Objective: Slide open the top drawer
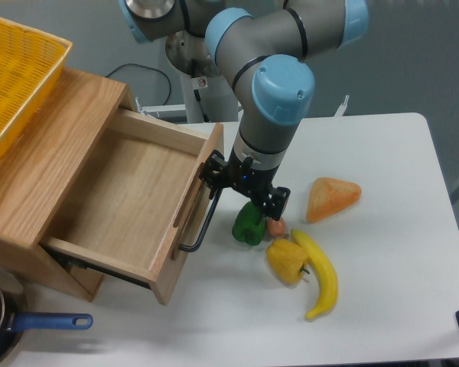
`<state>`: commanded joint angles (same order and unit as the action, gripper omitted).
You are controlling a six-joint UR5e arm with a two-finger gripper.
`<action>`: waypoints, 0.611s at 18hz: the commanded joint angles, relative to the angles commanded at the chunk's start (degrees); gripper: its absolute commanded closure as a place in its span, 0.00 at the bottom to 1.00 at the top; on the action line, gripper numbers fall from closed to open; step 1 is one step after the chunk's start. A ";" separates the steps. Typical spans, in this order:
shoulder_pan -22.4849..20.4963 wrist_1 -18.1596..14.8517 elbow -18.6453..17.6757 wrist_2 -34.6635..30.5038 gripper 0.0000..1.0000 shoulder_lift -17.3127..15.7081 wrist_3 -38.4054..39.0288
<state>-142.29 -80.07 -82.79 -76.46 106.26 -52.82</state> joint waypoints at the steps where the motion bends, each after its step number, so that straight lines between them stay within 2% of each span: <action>1: 0.09 -0.09 0.00 0.09 0.00 -0.09 0.09; 11: -0.26 -0.70 0.00 2.29 0.00 -0.79 0.53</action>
<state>-142.56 -80.77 -82.79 -74.18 105.47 -52.29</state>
